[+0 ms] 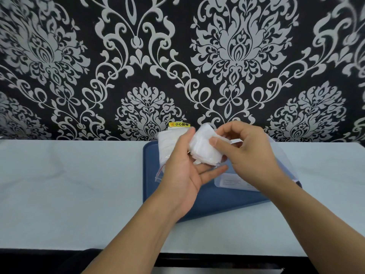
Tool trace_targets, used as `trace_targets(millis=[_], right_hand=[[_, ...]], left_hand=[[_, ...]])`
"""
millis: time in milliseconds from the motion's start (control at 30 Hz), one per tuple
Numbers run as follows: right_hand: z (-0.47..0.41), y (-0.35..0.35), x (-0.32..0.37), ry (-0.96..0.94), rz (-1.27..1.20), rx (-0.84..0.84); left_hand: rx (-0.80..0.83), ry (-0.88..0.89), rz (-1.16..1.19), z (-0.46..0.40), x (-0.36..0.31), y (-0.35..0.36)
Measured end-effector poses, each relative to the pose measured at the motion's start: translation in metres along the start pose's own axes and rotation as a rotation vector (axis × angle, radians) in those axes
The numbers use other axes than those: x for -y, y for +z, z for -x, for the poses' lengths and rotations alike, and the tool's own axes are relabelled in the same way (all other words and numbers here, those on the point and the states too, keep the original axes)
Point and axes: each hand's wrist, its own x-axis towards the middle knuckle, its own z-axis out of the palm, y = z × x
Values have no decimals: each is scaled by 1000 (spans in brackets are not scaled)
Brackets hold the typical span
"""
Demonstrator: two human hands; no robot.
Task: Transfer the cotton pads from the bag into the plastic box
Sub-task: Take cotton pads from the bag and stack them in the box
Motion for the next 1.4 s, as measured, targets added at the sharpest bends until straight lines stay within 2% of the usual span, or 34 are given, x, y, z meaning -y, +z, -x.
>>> trace_targets(millis=[100, 233, 333, 433, 533, 633, 700, 867, 933, 1000, 1100, 1167, 1233, 1300, 1400], right_hand=[[3, 5, 4, -16, 74, 3], [3, 10, 4, 195, -218, 39], [1, 8, -1, 268, -202, 40], [-3, 0, -1, 280, -257, 29], [-3, -4, 3, 326, -460, 176], [2, 1, -1, 312, -321, 206], [7, 4, -4, 288, -220, 201], [7, -2, -8, 272, -130, 156], [5, -13, -12, 289, -82, 134], [-2, -31, -16, 319, -76, 65], [-22, -69, -25, 361, 61, -98], [-31, -110, -45, 423, 299, -178], [-37, -110, -58, 463, 523, -120], [-38, -100, -68, 404, 751, -62], [-38, -90, -81, 317, 947, -85]], left_hand=[[-20, 81, -142, -3, 6, 1], [-75, 210, -318, -9, 15, -1], [-90, 291, -463, -11, 15, -3], [-47, 273, -453, -10, 11, -3], [-16, 247, -489, -11, 11, 0], [19, 177, -477, -14, 17, 5], [-31, 145, -449, -21, 23, 9], [-197, 248, -414, -38, 36, 23], [-175, 259, -462, -43, 40, 31], [-116, 333, -643, -45, 39, 33], [29, 588, -1126, -51, 29, 24], [233, 595, -1506, -59, 41, 39], [343, 563, -1830, -62, 39, 35], [406, 508, -1920, -63, 40, 32], [460, 499, -1898, -67, 48, 29]])
